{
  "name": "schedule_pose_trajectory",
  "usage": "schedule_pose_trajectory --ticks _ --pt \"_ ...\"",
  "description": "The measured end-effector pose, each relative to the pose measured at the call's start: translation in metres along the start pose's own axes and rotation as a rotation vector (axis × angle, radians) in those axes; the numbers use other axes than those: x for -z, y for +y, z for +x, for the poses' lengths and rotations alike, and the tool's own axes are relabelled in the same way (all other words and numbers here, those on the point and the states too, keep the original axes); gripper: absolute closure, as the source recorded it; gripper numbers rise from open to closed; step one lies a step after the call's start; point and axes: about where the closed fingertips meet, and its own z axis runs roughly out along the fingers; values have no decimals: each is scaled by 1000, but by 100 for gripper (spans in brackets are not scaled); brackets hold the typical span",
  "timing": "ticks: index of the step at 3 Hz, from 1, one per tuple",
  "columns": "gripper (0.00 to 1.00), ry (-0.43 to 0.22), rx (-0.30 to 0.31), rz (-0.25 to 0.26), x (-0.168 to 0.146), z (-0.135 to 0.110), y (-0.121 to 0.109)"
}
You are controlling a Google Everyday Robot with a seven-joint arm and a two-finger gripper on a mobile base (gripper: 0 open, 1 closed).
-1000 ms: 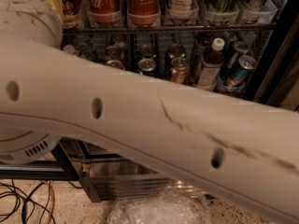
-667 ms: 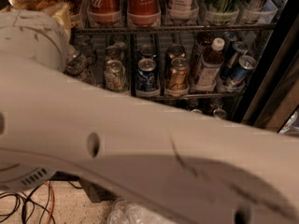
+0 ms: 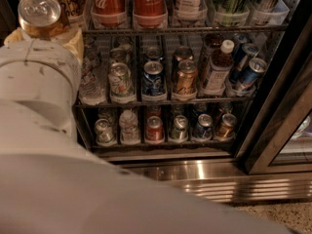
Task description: Pick orange can from middle shelf of fridge
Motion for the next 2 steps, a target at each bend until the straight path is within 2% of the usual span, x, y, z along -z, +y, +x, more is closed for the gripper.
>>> schedule_pose_trajectory --ticks 2 --pt "100 2 -18 -2 4 10 -5"
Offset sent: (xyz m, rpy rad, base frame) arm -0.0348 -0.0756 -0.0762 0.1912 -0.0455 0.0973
